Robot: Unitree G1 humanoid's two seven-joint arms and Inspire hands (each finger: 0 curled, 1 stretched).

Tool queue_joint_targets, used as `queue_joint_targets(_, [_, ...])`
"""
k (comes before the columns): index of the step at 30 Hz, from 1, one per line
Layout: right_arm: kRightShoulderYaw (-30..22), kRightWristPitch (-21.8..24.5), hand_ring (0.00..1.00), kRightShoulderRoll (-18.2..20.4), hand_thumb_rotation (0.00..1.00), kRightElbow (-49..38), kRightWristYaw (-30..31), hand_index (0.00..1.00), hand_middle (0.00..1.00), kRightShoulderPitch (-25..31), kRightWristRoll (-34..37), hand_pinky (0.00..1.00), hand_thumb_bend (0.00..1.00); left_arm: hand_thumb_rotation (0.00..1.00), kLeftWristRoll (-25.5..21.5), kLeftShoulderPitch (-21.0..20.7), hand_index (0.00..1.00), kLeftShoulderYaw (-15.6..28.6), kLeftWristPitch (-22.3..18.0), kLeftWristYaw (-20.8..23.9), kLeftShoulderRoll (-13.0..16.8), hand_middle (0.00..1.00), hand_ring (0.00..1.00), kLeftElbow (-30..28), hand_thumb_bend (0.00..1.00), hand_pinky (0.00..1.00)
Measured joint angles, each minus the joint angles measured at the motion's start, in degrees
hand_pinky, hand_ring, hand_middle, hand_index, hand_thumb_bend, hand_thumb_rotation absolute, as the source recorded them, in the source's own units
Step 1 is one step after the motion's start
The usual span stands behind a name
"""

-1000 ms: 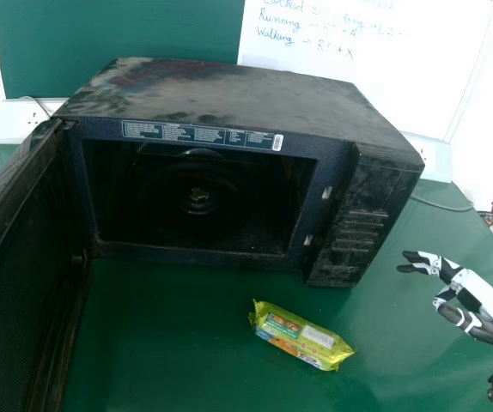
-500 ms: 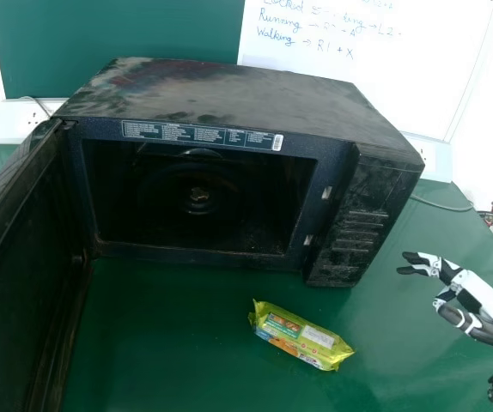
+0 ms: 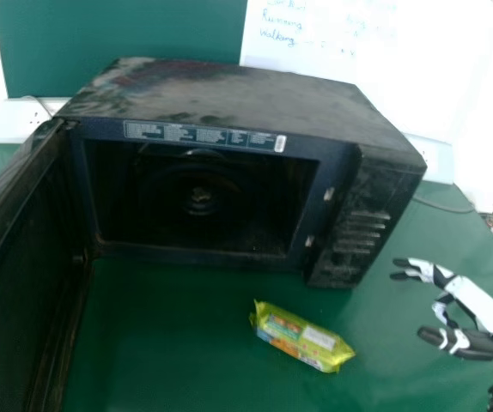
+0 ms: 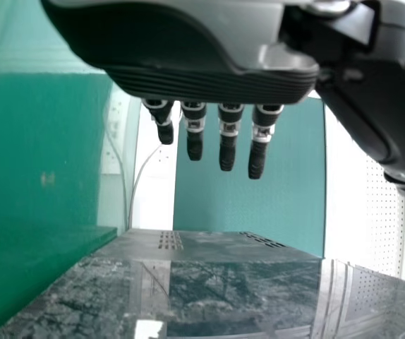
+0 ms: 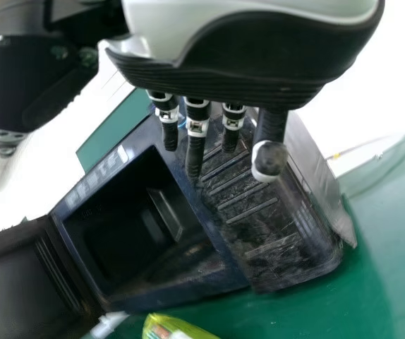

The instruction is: Put biscuit inside oven

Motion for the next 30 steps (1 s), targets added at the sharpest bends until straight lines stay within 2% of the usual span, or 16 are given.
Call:
queue_joint_targets(4, [-1.29, 1.50, 0.90, 1.16, 1.00, -5.32, -2.99, 1.00, 0.88, 2.92, -1.85, 0.00, 1.00, 0.66, 0.52, 0.09, 0.80, 0.00, -0.18, 0.17, -0.02, 0.79, 0.73, -0.06, 1.00, 0.59])
queue_joint_targets(9, [-2.00, 0.19, 0.91, 4.11, 0.99, -10.13, -7.62, 1.00, 0.89, 3.91, -3.89, 0.00, 1.00, 0.74, 0.58, 0.10, 0.82, 0.00, -0.19, 0.17, -0.05, 0.78, 0.72, -0.26, 1.00, 0.59])
queue_joint_targets(11, [-2.09, -0.11, 0.91, 6.15, 0.99, -11.94, -9.98, 1.00, 0.87, 4.79, -5.52, 0.00, 1.00, 0.83, 0.56, 0.11, 0.81, 0.00, -0.19, 0.18, -0.06, 0.76, 0.70, -0.26, 1.00, 0.58])
queue_joint_targets(13, [-2.12, -0.99, 0.91, 8.08, 0.99, -13.35, -12.56, 1.00, 0.87, 4.90, -8.58, 0.00, 0.99, 0.84, 0.56, 0.09, 0.80, 0.00, -0.19, 0.17, -0.08, 0.75, 0.67, -0.26, 1.00, 0.54])
queue_joint_targets(15, [-2.01, -2.20, 0.89, 8.82, 1.00, -14.21, -14.38, 1.00, 0.87, 4.86, -11.83, 0.00, 0.99, 0.79, 0.55, 0.01, 0.80, 0.00, -0.21, 0.07, -0.08, 0.74, 0.66, -0.25, 1.00, 0.52])
queue_joint_targets(18, [-1.27, -1.97, 0.89, 8.93, 1.00, -16.57, -16.08, 1.00, 0.88, 4.70, -15.25, 0.00, 0.98, 0.68, 0.56, -0.01, 0.81, -0.01, -0.22, -0.02, -0.13, 0.78, 0.69, -0.23, 1.00, 0.55])
queue_joint_targets(21, [0.17, 2.69, 0.90, 8.47, 1.00, -20.74, -16.13, 1.00, 0.88, 4.76, -16.84, 0.00, 0.98, 0.70, 0.60, 0.03, 0.80, -0.01, -0.29, -0.06, -0.16, 0.79, 0.71, -0.23, 1.00, 0.57])
queue_joint_targets(23, [1.18, 4.84, 0.88, 7.38, 1.00, -22.67, -15.93, 1.00, 0.87, 4.63, -18.49, 0.00, 0.98, 0.70, 0.59, 0.13, 0.79, -0.01, -0.27, 0.04, -0.23, 0.80, 0.70, -0.29, 1.00, 0.54])
queue_joint_targets(27, [3.37, 5.46, 0.88, 5.25, 0.99, -24.34, -15.75, 1.00, 0.87, 2.71, -21.82, 0.00, 0.97, 0.68, 0.53, 0.26, 0.78, -0.04, -0.11, 0.14, -0.40, 0.79, 0.68, -0.72, 1.00, 0.51])
queue_joint_targets(30, [4.70, 5.44, 0.90, 5.02, 0.99, -24.75, -15.79, 1.00, 0.89, 1.72, -22.46, 0.00, 0.97, 0.73, 0.55, 0.31, 0.78, -0.04, -0.12, 0.09, -0.44, 0.80, 0.68, -0.73, 1.00, 0.51])
